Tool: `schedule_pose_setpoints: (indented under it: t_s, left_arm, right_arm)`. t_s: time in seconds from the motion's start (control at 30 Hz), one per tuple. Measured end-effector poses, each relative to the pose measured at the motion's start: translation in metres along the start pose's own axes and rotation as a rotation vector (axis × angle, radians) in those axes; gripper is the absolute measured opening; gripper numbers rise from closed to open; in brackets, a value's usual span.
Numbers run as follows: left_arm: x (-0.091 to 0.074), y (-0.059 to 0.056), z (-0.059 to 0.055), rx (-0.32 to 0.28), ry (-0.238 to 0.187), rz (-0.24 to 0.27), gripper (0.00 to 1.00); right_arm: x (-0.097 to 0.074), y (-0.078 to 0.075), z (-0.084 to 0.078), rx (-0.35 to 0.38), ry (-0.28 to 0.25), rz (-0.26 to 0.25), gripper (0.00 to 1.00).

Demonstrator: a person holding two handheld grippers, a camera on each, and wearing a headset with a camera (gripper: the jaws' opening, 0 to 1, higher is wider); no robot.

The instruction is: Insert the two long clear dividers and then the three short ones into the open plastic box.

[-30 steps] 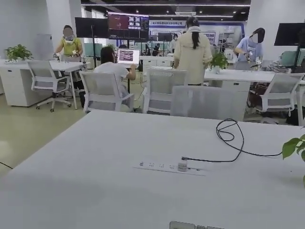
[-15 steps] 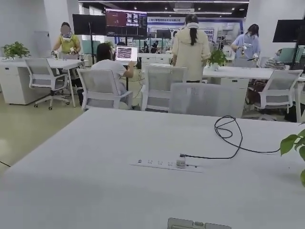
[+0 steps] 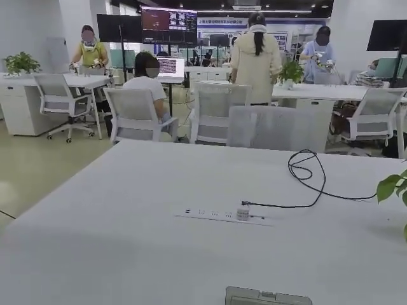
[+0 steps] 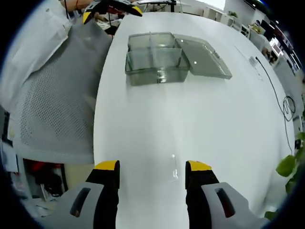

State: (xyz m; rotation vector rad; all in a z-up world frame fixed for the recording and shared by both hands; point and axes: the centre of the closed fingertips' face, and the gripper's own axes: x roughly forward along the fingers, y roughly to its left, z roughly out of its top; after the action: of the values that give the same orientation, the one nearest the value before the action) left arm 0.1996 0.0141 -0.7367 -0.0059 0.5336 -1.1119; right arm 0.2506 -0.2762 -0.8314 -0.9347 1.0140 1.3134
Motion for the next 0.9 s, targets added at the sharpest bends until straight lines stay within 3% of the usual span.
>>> schedule_pose_setpoints:
  t_s: [0.47,0.9]
  left_arm:
    - [-0.001,0.002,-0.001,-0.011,0.000,0.002,0.99]
    - [-0.001,0.004,0.000,-0.015,-0.008,0.004,0.98]
  right_arm:
    - [0.024,-0.008,-0.015,-0.041,0.066,0.009,0.50]
    - [0.022,-0.009,-0.016,-0.064,0.066,-0.017,0.42]
